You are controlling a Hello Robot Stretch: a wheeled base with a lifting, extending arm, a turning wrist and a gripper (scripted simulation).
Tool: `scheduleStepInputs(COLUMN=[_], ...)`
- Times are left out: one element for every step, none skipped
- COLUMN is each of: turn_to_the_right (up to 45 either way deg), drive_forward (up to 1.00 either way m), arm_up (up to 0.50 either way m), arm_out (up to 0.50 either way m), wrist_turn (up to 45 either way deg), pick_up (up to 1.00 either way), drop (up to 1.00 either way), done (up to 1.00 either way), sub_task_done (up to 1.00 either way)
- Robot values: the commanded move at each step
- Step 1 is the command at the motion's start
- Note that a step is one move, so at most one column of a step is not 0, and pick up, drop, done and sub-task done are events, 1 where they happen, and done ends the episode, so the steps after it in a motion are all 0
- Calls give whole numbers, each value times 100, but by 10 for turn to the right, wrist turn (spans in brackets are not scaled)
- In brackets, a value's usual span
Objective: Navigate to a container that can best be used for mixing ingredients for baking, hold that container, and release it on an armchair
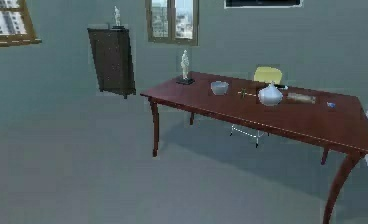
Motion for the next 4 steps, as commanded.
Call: scheduleStepInputs(turn_to_the_right=[30,0,-450,-300], drive_forward=[0,75,0,0], arm_up=[0,0,0,0], arm_out=[0,0,0,0], wrist_turn=[0,0,0,0], pick_up=[0,0,0,0], drop=[0,0,0,0], done=[0,0,0,0], sub_task_done=[0,0,0,0])
